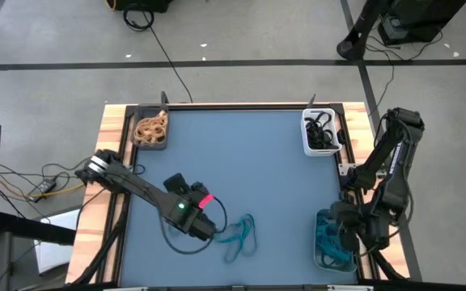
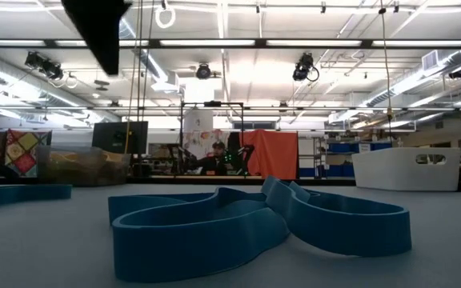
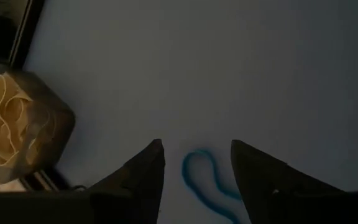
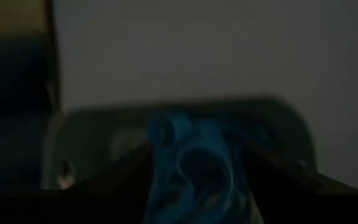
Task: Sort rubber bands into baskets
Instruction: Put the blue rubber band into the blue bin
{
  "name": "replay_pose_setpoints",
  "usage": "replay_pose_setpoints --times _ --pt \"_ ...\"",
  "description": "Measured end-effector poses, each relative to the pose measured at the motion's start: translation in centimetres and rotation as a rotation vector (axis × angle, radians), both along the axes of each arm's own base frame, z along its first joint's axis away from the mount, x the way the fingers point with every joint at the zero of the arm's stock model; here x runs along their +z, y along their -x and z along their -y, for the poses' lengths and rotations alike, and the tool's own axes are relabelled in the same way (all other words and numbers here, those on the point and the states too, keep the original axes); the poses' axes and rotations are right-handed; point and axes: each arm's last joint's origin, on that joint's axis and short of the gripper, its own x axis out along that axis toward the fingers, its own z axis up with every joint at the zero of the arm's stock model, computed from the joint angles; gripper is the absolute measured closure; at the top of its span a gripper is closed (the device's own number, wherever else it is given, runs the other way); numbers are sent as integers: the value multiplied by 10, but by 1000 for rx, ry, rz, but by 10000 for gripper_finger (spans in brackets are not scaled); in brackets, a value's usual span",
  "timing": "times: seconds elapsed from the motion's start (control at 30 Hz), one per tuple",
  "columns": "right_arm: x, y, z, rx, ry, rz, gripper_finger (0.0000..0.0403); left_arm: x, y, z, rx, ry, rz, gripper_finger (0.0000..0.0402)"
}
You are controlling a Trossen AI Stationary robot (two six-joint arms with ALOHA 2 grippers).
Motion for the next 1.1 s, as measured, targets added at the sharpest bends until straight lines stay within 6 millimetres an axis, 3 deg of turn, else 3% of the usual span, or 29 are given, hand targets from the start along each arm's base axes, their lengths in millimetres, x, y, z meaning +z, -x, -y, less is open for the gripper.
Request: replay_pose_setpoints --times 0.17,0.27,0.37,0.63,0.77,0.9,1.1 --pt "22 -5 8 -58 41 336 141 32 16 -9 0 50 143 213" --pt "27 -9 4 -26 89 463 140 30 24 -14 13 87 215 213" --pt "24 -14 -5 37 132 518 144 9 34 -18 50 127 245 213" --pt "6 -36 -26 136 252 588 151 -86 71 -35 171 271 224 213" --pt "5 -51 -29 128 280 621 154 -118 83 -40 204 385 268 213" --pt "4 -61 -29 144 309 623 157 -136 90 -42 198 457 293 213" --pt "1 -72 -27 105 313 620 164 -140 93 -44 245 440 302 241"
